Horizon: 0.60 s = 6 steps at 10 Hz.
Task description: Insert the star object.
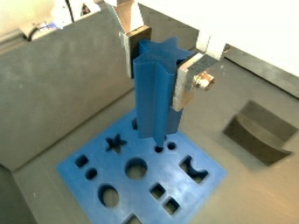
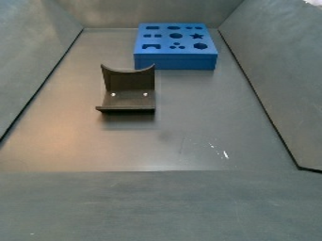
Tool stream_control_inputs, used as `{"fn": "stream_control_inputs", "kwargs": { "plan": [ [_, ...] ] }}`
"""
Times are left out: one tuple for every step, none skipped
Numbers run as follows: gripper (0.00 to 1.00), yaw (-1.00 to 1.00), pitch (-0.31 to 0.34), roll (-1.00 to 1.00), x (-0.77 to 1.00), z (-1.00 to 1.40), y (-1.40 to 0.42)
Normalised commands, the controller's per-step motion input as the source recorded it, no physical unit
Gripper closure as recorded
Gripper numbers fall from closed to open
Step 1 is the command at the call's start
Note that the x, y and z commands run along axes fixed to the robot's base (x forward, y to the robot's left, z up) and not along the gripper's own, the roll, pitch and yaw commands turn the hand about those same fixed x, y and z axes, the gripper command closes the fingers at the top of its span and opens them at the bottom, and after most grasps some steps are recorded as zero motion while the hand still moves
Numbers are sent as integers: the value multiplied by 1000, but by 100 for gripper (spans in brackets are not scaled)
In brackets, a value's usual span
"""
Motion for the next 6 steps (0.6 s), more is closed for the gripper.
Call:
{"fn": "stream_control_inputs", "kwargs": {
  "plan": [
    [100,26,-143,77,-777,-909,-74],
    [100,23,-141,130,-817,-883,0],
    [100,66,-140,161,-846,-863,0],
    [100,151,-120,207,-657,-900,-6],
    [100,0,-107,204,-386,-900,-151],
    [100,0,-101,201,-349,-903,-169]
  ]
}}
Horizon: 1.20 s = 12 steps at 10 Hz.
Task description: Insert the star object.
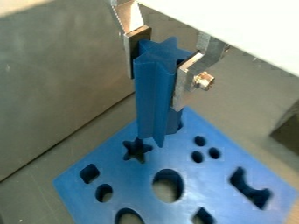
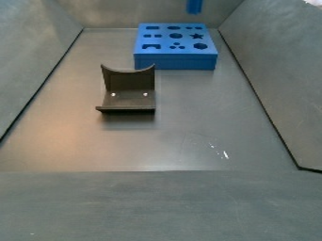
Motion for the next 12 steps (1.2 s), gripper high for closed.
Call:
{"fn": "stream_control_inputs", "kwargs": {
  "plan": [
    [100,0,-107,223,-377,-863,-149],
    [100,0,-100,211,-323,-843,-129],
    [100,0,-90,179,-223,-814,-114],
    [100,0,-90,176,-146,-763,-114],
    [100,-9,-64,157,-11,-706,-103],
    [100,0,-59,171,0,-686,-83],
    [100,94,-59,154,0,-680,-29],
    [100,94,-59,109,0,-637,-57],
    [100,-29,-76,20,26,-600,-143],
    [100,-111,-77,3,71,-574,-166],
    [100,-57,-71,0,94,-580,-131],
    [100,89,-10,90,191,-626,-9]
  ]
}}
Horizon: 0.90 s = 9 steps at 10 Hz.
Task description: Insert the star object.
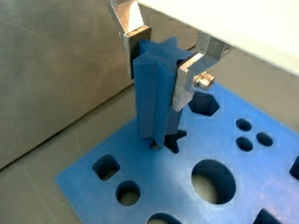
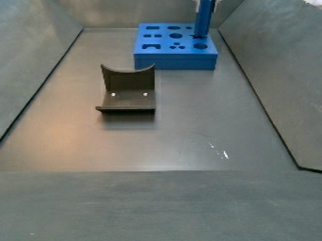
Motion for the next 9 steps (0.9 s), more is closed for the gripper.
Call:
{"fn": "stream_control_inputs", "kwargs": {
  "plan": [
    [100,380,0,113,137,-580,0],
    [100,557,-30,146,49,-560,17],
    [100,743,-61,154,0,-551,37],
    [100,751,-77,149,66,-511,0],
    [100,703,-20,147,203,-451,14],
    [100,614,0,156,346,-437,23],
    [100,526,0,143,369,-491,0],
    [100,249,-19,0,191,-454,0],
    [100,0,-83,-80,6,-426,-49]
  ]
}}
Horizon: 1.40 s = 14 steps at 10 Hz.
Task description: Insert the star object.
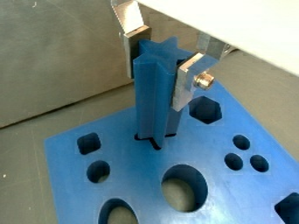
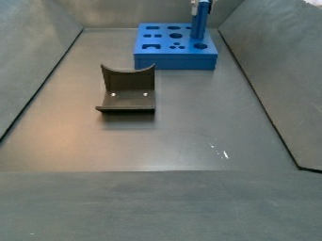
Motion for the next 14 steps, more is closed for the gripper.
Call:
{"fn": "stream_control_inputs", "kwargs": {
  "plan": [
    [100,0,-110,-106,0,-417,-97],
    [100,0,-117,-113,0,-406,-126],
    [100,-109,-106,-49,-83,-420,-134],
    [100,-283,-73,-16,-149,-394,-109],
    [100,-323,-73,0,-123,-429,-86],
    [100,-106,-111,0,0,-546,-51],
    [100,0,-136,80,57,-720,-49],
    [100,0,-150,136,51,-829,-26],
    [100,0,-90,219,23,-840,-20],
    [100,0,-33,294,0,-780,0],
    [100,0,0,441,80,-497,0],
    [100,0,0,500,46,-360,0],
    [100,0,10,500,100,-331,0],
    [100,-217,156,246,454,-683,-86]
  ]
}}
